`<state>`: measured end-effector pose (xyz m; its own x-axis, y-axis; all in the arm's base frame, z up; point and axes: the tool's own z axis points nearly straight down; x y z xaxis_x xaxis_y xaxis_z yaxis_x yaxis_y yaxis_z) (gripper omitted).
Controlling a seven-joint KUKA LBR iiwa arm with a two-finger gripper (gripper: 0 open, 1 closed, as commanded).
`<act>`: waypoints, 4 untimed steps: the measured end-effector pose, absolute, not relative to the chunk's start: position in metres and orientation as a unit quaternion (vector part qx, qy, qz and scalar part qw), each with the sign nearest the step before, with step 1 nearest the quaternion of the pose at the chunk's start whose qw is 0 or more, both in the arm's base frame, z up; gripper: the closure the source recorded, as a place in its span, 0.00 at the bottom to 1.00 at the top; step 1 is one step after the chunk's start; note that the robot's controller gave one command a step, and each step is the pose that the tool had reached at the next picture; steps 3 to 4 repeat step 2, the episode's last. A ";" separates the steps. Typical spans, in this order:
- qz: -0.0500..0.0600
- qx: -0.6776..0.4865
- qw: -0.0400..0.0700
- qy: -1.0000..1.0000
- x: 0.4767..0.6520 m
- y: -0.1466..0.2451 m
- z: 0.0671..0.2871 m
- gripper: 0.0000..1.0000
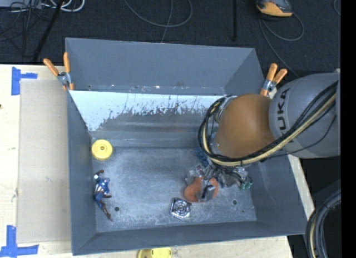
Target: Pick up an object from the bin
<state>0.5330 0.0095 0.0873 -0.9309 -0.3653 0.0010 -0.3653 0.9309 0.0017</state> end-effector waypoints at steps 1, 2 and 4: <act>-0.001 0.185 0.001 -0.983 0.533 0.009 0.087 1.00; -0.001 0.185 0.001 -0.983 0.533 0.009 0.087 1.00; -0.001 0.185 0.001 -0.983 0.533 0.009 0.087 1.00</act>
Offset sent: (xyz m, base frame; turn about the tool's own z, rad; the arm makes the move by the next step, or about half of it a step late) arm 0.0000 0.0000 0.0000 0.0000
